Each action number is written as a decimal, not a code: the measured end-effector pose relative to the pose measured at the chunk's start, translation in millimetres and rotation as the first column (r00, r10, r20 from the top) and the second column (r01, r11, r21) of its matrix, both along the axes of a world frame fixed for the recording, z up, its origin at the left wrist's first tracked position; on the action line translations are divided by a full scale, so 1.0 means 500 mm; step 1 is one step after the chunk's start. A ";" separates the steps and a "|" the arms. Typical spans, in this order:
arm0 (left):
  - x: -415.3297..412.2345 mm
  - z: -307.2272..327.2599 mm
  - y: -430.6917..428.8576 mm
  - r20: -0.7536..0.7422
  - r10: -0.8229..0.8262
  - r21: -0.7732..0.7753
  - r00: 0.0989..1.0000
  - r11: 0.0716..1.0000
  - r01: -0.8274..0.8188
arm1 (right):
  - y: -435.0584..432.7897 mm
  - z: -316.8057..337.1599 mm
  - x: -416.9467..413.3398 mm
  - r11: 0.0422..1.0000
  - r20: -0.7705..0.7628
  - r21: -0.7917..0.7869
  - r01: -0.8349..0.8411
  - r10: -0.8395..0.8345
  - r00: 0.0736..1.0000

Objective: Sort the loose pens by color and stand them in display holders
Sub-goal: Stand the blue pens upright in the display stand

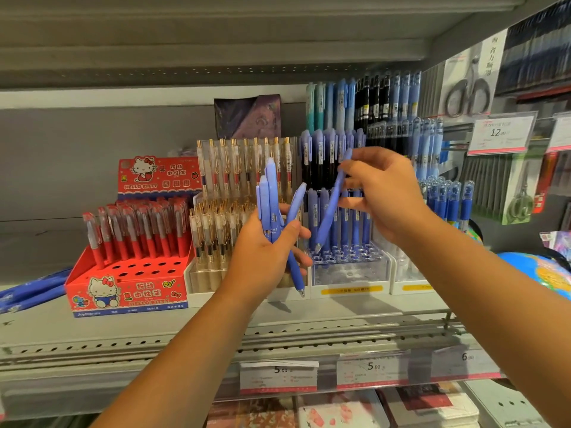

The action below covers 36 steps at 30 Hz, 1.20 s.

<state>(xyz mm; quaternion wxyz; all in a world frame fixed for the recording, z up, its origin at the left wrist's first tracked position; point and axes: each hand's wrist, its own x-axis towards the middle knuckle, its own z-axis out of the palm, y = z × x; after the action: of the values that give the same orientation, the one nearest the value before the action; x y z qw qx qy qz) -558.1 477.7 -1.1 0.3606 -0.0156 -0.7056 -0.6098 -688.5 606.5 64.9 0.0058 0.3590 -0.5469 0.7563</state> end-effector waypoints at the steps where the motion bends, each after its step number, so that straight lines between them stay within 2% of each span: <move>1: 0.001 0.000 0.001 0.002 -0.011 -0.002 1.000 1.000 0.011 | 0.002 0.002 -0.005 0.999 -0.021 0.003 0.034 -0.034 0.999; 7: 0.001 0.002 0.005 -0.007 -0.014 0.000 1.000 1.000 0.014 | 0.001 -0.012 -0.030 0.941 -0.286 0.099 0.323 -0.284 0.915; 13: -0.003 0.002 0.001 -0.017 0.035 -0.062 0.999 0.997 -0.036 | -0.016 -0.030 -0.043 0.880 -0.435 0.192 0.434 -0.320 0.842; 22: -0.004 0.000 -0.001 -0.004 0.013 -0.029 1.000 0.999 -0.013 | -0.028 -0.066 -0.064 0.838 -0.411 0.352 0.418 -0.263 0.873; 27: -0.005 0.000 0.001 0.009 -0.001 0.008 1.000 1.000 0.001 | -0.024 -0.074 -0.063 0.818 -0.430 0.380 0.432 -0.258 0.866; 36: -0.007 0.000 0.001 0.012 0.039 -0.050 0.999 0.998 -0.038 | -0.021 -0.078 -0.051 0.728 -0.603 0.383 0.569 -0.270 0.751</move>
<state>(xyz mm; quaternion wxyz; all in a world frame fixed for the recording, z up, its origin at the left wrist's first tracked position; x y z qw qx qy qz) -561.7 478.2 -1.3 0.3673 -0.0071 -0.7232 -0.5848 -713.7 595.9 25.8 0.2250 0.3921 -0.7853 0.4230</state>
